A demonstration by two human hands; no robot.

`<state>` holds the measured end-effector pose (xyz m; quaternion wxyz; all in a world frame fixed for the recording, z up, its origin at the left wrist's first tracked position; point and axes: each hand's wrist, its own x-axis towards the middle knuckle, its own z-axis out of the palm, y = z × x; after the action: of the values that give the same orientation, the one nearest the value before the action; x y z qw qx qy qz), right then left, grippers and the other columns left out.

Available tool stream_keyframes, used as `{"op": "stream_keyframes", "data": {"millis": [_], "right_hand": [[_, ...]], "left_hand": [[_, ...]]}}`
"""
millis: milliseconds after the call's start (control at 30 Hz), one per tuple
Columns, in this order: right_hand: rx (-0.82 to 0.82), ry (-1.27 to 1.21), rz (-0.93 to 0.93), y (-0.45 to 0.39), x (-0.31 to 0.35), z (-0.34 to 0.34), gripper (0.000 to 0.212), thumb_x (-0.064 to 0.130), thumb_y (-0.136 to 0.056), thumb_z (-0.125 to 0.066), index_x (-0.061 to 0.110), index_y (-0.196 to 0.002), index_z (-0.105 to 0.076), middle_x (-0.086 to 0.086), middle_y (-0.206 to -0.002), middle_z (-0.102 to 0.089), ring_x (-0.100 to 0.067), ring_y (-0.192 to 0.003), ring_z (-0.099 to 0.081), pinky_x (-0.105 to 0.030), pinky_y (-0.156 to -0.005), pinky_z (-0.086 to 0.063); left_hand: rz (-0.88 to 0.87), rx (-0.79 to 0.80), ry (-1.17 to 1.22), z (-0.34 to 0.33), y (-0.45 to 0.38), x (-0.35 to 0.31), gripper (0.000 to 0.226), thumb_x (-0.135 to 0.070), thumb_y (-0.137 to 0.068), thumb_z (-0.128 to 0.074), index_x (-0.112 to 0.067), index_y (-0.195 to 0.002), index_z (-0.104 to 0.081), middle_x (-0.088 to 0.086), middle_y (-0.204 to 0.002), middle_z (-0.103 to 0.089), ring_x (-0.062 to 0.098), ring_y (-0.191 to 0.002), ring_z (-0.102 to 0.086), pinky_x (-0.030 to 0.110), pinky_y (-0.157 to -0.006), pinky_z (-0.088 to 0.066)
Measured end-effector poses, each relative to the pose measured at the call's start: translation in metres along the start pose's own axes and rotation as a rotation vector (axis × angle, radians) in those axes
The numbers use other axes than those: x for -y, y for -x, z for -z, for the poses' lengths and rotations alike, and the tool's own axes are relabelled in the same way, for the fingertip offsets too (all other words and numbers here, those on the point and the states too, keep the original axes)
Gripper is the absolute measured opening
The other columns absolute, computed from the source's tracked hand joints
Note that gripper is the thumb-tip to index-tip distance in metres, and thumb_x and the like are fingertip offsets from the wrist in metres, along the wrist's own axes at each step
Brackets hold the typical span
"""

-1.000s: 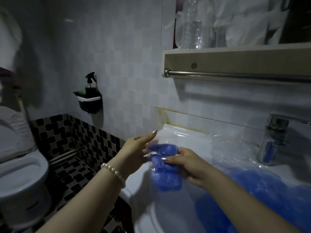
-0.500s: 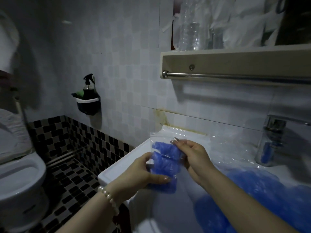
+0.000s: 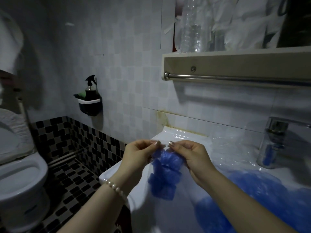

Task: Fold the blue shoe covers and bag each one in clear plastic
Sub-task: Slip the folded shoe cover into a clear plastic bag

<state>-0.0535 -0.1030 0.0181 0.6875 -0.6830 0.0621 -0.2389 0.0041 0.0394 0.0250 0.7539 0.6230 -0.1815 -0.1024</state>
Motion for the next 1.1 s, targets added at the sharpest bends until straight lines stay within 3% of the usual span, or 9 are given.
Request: {"op": "stream_keyframes", "data": {"millis": [133,267,467,667,767,867,1000,1100], "right_hand": [[0.014,0.064,0.032,0.003,0.004,0.000,0.020,0.028,-0.067,-0.075,0.012,-0.078,-0.073,-0.002,-0.077,-0.071,-0.018,-0.077,-0.068,-0.026,-0.067,-0.055],[-0.026,0.126,0.053,0.002,0.006,0.002,0.002,0.018,-0.076,-0.074,0.016,-0.075,-0.073,0.006,-0.071,-0.070,-0.015,-0.075,-0.067,-0.020,-0.062,-0.053],[-0.022,0.127,0.041,0.002,0.008,0.004,0.009,0.013,-0.079,-0.072,0.015,-0.070,-0.072,0.008,-0.064,-0.068,-0.011,-0.066,-0.067,-0.019,-0.058,-0.052],[-0.064,0.074,0.016,-0.001,0.008,0.005,0.012,0.007,-0.079,-0.070,0.012,-0.069,-0.070,0.003,-0.066,-0.067,-0.015,-0.068,-0.066,-0.024,-0.061,-0.054],[-0.064,0.084,0.000,-0.003,0.008,0.010,0.010,0.008,-0.081,-0.070,0.012,-0.071,-0.071,-0.001,-0.072,-0.068,-0.017,-0.072,-0.066,-0.024,-0.063,-0.055],[-0.006,0.048,-0.054,-0.006,0.011,0.013,0.008,0.006,-0.080,-0.069,0.009,-0.073,-0.072,-0.004,-0.071,-0.070,-0.019,-0.073,-0.066,-0.027,-0.066,-0.055],[0.186,0.250,-0.074,-0.006,0.024,0.021,0.010,0.020,-0.083,-0.067,0.011,-0.084,-0.073,-0.002,-0.079,-0.073,-0.015,-0.075,-0.066,-0.029,-0.078,-0.052],[0.202,0.568,0.109,-0.003,0.035,0.025,0.014,0.026,-0.080,-0.072,0.014,-0.085,-0.074,0.007,-0.076,-0.070,0.003,-0.069,-0.062,-0.010,-0.068,-0.048]], "left_hand": [[0.007,-0.009,0.011,-0.003,-0.002,0.001,0.012,-0.005,-0.088,-0.059,-0.001,-0.086,-0.071,0.012,-0.077,-0.070,0.026,-0.079,-0.066,0.039,-0.080,-0.054],[0.004,-0.004,0.011,-0.006,-0.003,0.001,0.012,-0.005,-0.088,-0.060,-0.002,-0.085,-0.071,0.012,-0.077,-0.071,0.023,-0.076,-0.067,0.031,-0.073,-0.056],[0.001,-0.004,0.016,-0.008,-0.003,0.001,0.013,-0.003,-0.087,-0.060,-0.001,-0.079,-0.069,0.009,-0.070,-0.068,0.019,-0.068,-0.065,0.024,-0.061,-0.052],[0.043,-0.023,0.059,-0.014,0.000,0.004,0.012,-0.006,-0.087,-0.061,0.002,-0.090,-0.070,0.017,-0.085,-0.070,0.029,-0.082,-0.067,0.035,-0.074,-0.056],[0.080,0.047,0.162,-0.012,0.002,0.002,0.018,-0.008,-0.084,-0.062,0.002,-0.097,-0.070,0.015,-0.089,-0.072,0.023,-0.079,-0.069,0.029,-0.066,-0.053],[0.073,0.010,0.171,-0.011,0.003,0.002,0.015,-0.007,-0.087,-0.059,0.002,-0.094,-0.068,0.010,-0.080,-0.072,0.016,-0.069,-0.068,0.024,-0.060,-0.052],[0.034,-0.050,0.074,-0.015,0.003,0.001,0.008,-0.002,-0.085,-0.062,-0.001,-0.081,-0.069,0.008,-0.071,-0.069,0.017,-0.069,-0.066,0.028,-0.068,-0.056],[-0.020,-0.076,-0.046,-0.019,0.004,0.001,0.006,-0.005,-0.081,-0.069,-0.006,-0.075,-0.070,0.002,-0.066,-0.068,0.011,-0.064,-0.061,0.023,-0.064,-0.048]]}}
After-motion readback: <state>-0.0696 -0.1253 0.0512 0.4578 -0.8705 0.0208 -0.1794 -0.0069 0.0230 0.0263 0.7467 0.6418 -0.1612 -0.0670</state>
